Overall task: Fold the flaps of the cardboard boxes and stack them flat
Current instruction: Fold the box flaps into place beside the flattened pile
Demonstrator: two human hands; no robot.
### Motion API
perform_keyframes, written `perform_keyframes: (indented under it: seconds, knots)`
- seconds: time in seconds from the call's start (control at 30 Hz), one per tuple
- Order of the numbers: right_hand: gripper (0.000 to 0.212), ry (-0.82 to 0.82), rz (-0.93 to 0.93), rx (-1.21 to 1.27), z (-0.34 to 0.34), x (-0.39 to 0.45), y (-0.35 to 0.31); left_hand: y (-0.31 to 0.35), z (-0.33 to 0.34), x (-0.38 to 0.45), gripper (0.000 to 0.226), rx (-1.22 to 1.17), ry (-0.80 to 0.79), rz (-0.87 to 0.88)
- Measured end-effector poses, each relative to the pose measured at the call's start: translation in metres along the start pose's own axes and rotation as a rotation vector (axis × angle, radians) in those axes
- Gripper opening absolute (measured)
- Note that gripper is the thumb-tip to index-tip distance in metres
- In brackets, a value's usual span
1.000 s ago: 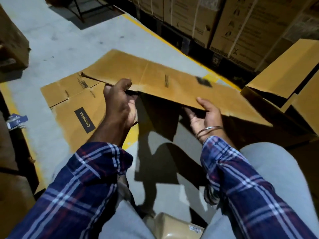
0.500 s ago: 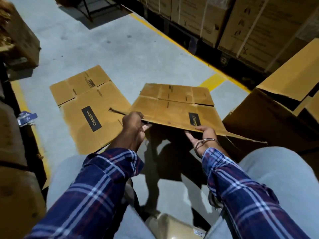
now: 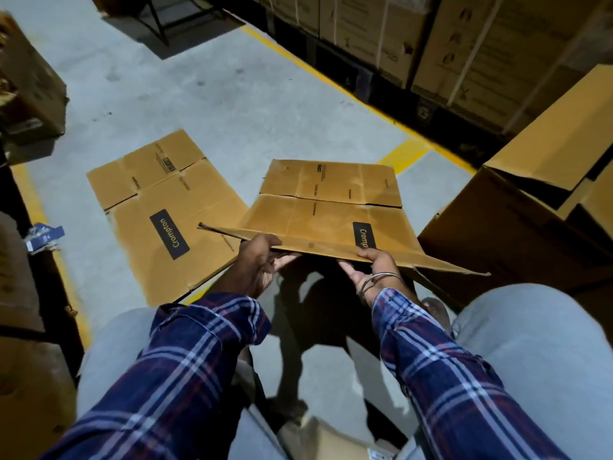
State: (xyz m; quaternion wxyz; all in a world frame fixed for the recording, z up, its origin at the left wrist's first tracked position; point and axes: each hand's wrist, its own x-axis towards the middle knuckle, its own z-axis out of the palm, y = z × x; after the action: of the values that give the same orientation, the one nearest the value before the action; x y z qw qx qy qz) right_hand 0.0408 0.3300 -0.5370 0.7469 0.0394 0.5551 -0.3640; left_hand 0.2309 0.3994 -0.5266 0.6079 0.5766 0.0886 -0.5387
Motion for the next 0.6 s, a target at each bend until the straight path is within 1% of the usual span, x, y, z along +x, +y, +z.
perform_keyframes:
  seconds: [0.07, 0.13, 0.2, 0.23, 0.37, 0.53, 0.6]
  knots:
    - [0.031, -0.002, -0.016, 0.052, -0.005, -0.003, -0.012, 0.005, 0.007, -0.001, 0.042, -0.036, -0.002, 0.061]
    - [0.031, 0.008, -0.066, 0.113, -0.011, -0.002, -0.025, 0.011, 0.011, -0.003, 0.043, -0.041, 0.009, 0.128]
    - [0.029, 0.019, -0.111, 0.104, -0.018, -0.002, -0.031, 0.014, 0.013, -0.005, 0.044, 0.0, 0.019, 0.169]
    - [0.03, 0.014, -0.127, 0.089, -0.02, -0.002, -0.032, 0.015, 0.012, -0.005, 0.046, 0.016, 0.024, 0.18]
    - [0.048, 0.0, -0.218, 0.075, -0.01, -0.01, -0.029, 0.033, 0.013, -0.013, 0.048, 0.047, -0.007, 0.213]
    - [0.041, -0.128, -0.439, -0.018, 0.034, -0.027, -0.027, 0.084, 0.002, -0.03, 0.047, 0.096, -0.033, 0.349]
    - [0.03, -0.149, -0.452, -0.082, 0.043, -0.031, -0.024, 0.1, -0.005, -0.038, 0.051, 0.121, -0.035, 0.371]
